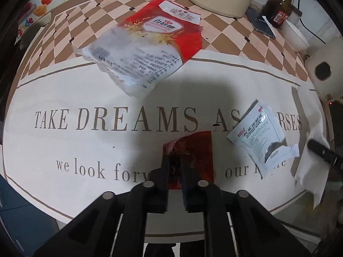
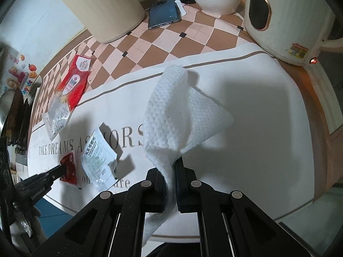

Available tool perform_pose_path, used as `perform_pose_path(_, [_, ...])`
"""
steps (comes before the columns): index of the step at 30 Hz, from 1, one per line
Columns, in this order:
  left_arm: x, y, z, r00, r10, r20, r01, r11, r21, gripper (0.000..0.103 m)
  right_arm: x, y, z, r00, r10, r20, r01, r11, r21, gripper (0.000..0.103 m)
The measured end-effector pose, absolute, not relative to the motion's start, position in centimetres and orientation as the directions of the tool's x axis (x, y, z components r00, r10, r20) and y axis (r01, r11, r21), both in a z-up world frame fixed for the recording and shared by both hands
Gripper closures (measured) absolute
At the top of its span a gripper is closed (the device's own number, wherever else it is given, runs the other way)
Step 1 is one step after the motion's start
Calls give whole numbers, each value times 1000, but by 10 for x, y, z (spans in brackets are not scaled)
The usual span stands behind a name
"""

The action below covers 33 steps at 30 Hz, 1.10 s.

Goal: Collect trash
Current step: 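Hold the white tissue in the right tool while the left tool grasps a red wrapper, then carry the tissue and red wrapper over the bin and open both tools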

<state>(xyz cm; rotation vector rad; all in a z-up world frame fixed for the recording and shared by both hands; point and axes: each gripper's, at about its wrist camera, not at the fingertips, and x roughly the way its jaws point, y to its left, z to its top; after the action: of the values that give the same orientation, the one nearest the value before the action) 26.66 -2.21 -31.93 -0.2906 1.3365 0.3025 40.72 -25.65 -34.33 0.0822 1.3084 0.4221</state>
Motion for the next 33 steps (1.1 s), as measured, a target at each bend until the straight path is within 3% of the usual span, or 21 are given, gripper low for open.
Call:
perform_pose_path(2, [271,-23,-324,169,50,-984,-383,924,-19,69,402,-256,-344,194,342,-920,-254,923,289,96])
perform_pose_path(5, [259,-22,-313,218,32,-975,-399,915,-59,67,395,-256,-345,200,334,-921,-251,926,281,96])
perform_pose_path(8, [258,-23,-319,224,6,-975,-391,917,-84,42,391,-259,-343,215,321,-922,-246,932,267,96])
perform_pose_path(10, [263,-32,-321,231,46,-972,-361,932,-42,37,389,-261,-345,214,315,-925,-243,934,262,96])
perform_pose_path(13, [270,-41,-321,239,118,-964,-349,937,28,41,388,-262,-350,212,301,-930,-244,938,248,96])
perform_pose_path(15, [271,-43,-317,267,144,-953,-339,940,47,78,386,-262,-351,211,295,-932,-247,939,241,96])
perform_pose_path(16, [271,-43,-314,271,150,-951,-333,941,54,86,385,-262,-352,212,291,-933,-249,939,237,96])
perform_pose_path(26, [218,-65,-261,405,235,-884,-299,947,115,92,357,-269,-324,294,279,-914,-255,945,206,97])
perform_pose_path(33, [129,-64,-242,433,217,-875,-293,952,91,92,271,-272,-290,332,293,-897,-280,938,203,97])
